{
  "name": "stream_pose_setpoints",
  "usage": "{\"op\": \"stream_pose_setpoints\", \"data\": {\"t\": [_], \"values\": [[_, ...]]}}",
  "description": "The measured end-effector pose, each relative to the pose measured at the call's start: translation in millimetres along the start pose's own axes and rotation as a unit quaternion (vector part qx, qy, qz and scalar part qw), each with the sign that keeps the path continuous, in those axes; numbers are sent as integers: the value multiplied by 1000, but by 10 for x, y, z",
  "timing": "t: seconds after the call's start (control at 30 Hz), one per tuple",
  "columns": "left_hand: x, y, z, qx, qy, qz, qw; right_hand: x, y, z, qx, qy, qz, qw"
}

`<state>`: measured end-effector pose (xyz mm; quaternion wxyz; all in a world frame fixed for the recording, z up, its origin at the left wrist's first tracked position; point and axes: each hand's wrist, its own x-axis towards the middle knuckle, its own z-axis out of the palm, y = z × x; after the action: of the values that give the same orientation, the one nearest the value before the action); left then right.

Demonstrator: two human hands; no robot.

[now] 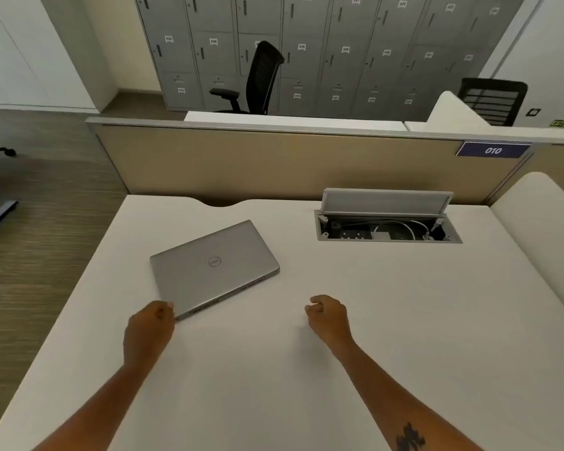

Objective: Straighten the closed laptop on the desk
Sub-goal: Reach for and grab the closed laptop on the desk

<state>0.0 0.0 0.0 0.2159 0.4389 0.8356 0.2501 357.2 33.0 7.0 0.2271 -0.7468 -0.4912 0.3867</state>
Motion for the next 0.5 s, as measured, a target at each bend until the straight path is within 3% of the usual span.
{"op": "stream_pose_setpoints", "data": {"t": [0.2,0.5], "values": [[628,94,-70,-25,-32,-33,999,279,-421,258,134,-83,88,984],[1485,209,-38,-47,-65,-87,993,717,-683,589,178,-88,138,970]]}}
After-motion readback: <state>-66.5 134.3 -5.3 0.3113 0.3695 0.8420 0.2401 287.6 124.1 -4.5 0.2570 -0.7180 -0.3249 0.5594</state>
